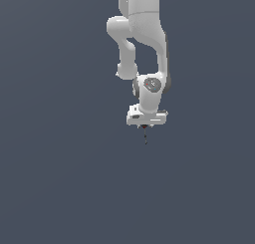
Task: Pick up the object and move it to a goal position.
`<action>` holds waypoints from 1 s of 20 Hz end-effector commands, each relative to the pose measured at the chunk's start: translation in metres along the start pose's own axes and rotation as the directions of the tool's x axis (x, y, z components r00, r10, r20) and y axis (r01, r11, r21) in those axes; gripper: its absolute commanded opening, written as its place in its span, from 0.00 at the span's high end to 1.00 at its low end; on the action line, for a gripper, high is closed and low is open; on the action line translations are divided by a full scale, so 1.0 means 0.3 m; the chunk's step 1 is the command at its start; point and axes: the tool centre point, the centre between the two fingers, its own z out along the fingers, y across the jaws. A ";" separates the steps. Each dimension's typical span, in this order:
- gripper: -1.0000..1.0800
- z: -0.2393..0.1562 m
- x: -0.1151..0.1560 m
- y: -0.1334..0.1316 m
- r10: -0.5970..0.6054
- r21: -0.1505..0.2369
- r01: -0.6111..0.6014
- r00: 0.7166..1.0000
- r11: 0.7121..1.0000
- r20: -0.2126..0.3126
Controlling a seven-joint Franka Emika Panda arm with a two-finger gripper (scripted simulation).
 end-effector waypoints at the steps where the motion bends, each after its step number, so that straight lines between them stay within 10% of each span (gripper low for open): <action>1: 1.00 0.002 0.001 0.000 0.000 0.000 0.000 1.000 1.000 -0.001; 20: 1.00 -0.077 0.045 0.055 0.000 0.000 0.000 1.000 1.000 -0.001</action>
